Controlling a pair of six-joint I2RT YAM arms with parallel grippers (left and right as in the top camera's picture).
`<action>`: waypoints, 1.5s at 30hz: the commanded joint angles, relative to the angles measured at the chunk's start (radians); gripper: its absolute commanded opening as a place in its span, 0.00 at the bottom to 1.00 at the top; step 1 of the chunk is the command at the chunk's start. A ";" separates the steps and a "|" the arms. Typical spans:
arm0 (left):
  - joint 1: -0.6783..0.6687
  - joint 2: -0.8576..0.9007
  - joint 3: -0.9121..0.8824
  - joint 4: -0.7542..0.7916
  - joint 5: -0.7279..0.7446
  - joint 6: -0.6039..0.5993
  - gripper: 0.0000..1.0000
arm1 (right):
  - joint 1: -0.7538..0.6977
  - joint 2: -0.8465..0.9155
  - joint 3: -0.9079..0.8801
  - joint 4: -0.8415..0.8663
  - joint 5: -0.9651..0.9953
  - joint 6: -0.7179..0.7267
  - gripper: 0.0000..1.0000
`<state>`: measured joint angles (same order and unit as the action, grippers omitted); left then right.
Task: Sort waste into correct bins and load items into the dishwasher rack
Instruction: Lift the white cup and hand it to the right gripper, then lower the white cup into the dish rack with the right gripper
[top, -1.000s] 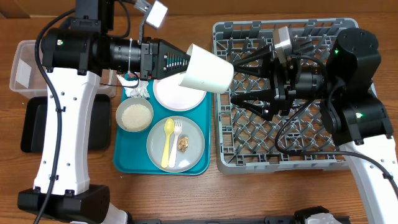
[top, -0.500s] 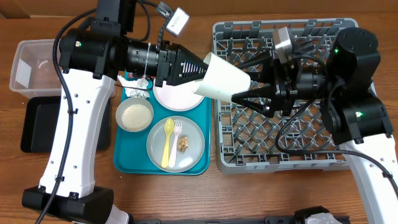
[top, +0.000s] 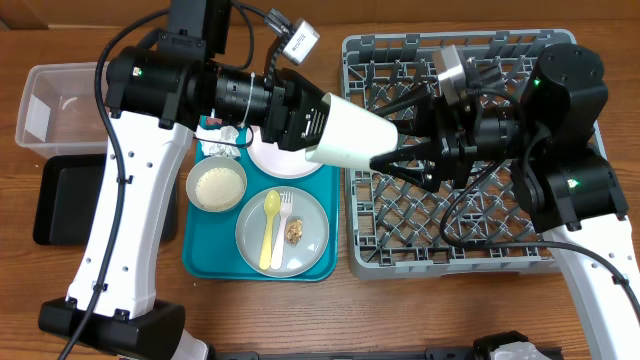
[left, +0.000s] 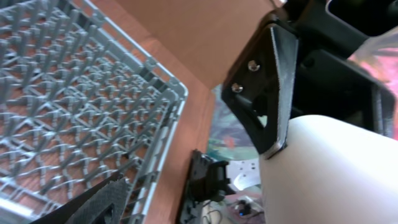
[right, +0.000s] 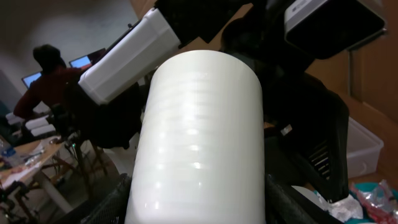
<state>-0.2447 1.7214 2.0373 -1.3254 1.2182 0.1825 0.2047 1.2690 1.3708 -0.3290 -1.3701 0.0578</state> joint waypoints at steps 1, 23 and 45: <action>0.038 0.004 0.010 0.005 -0.051 -0.020 0.77 | 0.004 -0.012 0.024 0.006 0.070 0.097 0.38; 0.283 -0.245 0.076 -0.020 -0.548 -0.144 0.75 | 0.002 -0.074 0.121 -0.739 1.395 0.260 0.36; 0.208 -0.255 0.076 -0.088 -0.705 -0.145 0.75 | -0.274 0.231 0.145 -1.219 1.424 0.286 0.37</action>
<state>-0.0315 1.4643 2.1017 -1.4143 0.5266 0.0502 -0.0566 1.4532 1.5112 -1.5620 0.1097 0.3939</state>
